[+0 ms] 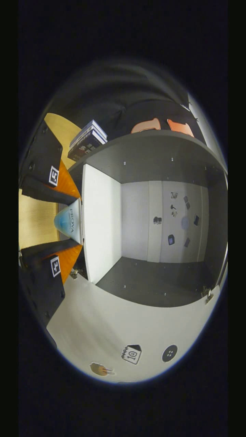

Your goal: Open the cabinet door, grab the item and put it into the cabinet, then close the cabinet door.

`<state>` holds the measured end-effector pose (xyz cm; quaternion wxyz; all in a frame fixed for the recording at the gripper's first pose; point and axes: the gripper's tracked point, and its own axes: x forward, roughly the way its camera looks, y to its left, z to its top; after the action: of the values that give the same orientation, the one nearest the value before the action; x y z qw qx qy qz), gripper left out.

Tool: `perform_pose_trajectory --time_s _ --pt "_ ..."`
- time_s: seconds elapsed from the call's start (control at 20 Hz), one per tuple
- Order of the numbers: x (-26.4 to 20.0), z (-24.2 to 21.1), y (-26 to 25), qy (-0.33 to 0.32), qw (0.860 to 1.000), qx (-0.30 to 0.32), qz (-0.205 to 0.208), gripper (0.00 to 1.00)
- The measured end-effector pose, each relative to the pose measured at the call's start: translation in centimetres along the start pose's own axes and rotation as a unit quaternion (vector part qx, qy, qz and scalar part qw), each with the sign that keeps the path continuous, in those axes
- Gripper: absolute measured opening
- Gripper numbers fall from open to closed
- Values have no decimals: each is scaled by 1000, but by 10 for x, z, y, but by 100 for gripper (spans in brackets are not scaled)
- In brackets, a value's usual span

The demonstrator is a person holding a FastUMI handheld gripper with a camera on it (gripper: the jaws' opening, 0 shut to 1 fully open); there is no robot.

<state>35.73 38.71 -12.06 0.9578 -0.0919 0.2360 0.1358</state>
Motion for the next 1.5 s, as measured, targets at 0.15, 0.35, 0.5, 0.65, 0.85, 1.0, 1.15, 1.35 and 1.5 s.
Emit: perform_pose_trajectory --time_s 0.15,0.35,0.5,0.65,0.85,1.0,1.15,1.35,1.5 --pt "19 42 -10 -13 1000 -4 -12 61" --pt "55 72 -16 -13 1000 -5 -17 61" --pt "87 68 -19 12 1000 -3 -14 61" --pt "109 58 -20 35 999 5 -14 61" --pt "119 50 -19 44 999 5 -10 61" --pt "116 52 -20 33 999 3 -13 64" --pt "102 58 -21 14 1000 7 -15 81" --pt "62 67 -19 -34 999 13 -12 97" --pt "21 64 -13 -65 998 21 -3 98"
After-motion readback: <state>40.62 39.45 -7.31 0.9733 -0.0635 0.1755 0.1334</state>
